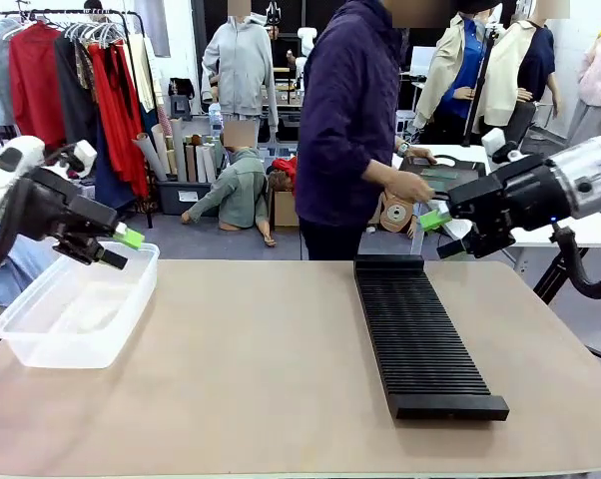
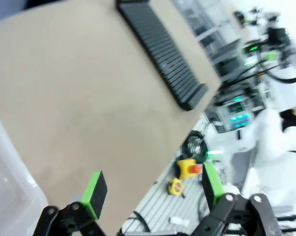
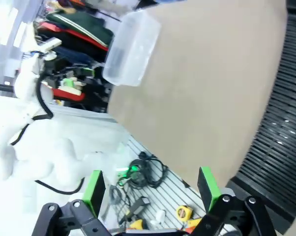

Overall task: Sort PCBs into racks and boxes based on the side picked up.
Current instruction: Pick up the Blank PCB handed by the Human.

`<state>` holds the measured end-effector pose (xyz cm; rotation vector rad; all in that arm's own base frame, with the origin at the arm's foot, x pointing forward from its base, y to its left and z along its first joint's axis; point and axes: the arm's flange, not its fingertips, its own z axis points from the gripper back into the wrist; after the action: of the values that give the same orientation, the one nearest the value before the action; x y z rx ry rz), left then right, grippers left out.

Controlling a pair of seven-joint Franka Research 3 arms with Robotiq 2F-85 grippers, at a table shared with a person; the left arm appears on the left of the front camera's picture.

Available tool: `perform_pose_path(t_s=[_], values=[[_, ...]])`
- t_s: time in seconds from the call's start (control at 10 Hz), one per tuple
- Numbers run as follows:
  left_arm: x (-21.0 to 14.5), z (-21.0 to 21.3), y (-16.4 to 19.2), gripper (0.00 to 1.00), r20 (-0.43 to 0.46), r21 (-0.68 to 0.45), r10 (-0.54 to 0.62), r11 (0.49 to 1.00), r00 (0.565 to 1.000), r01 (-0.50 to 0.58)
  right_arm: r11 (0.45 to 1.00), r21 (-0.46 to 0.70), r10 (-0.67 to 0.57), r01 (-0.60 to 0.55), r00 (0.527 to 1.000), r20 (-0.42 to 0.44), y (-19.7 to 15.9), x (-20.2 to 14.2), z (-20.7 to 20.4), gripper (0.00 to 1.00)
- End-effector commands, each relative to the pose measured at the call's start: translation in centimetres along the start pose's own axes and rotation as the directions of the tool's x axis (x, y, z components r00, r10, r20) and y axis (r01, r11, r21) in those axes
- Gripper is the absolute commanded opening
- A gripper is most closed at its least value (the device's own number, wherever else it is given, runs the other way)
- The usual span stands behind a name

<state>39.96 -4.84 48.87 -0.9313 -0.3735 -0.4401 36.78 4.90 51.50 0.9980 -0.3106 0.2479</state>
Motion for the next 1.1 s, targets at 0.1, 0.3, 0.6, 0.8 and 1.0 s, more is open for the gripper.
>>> perform_pose_path(t_s=[0.1,0.3,0.6,0.8,1.0], values=[[0.5,3.3,3.5,1.00,0.083,-0.135,0.061,0.990,0.995,-0.050,0.984,0.180,-0.018,0.009,0.999,0.049,-2.4,0.4,1.8,1.00],[-0.5,5.1,5.1,1.00,0.129,-0.155,0.109,0.984,0.986,-0.089,0.963,0.271,-0.021,-0.008,0.994,0.103,-3.4,-0.2,3.5,1.00],[-1.1,5.9,6.8,1.00,0.167,-0.193,0.163,0.972,0.972,-0.130,0.934,0.355,-0.029,-0.022,0.990,0.138,-4.6,-0.9,5.0,1.00],[-1.1,6.1,6.9,1.00,0.188,-0.204,0.174,0.970,0.967,-0.135,0.929,0.370,-0.045,-0.011,0.989,0.143,-4.8,-1.0,5.2,1.00],[-1.3,6.1,7.1,1.00,0.165,-0.180,0.192,0.970,0.967,-0.162,0.937,0.350,-0.063,0.015,0.990,0.126,-4.9,-1.5,5.5,1.00]])
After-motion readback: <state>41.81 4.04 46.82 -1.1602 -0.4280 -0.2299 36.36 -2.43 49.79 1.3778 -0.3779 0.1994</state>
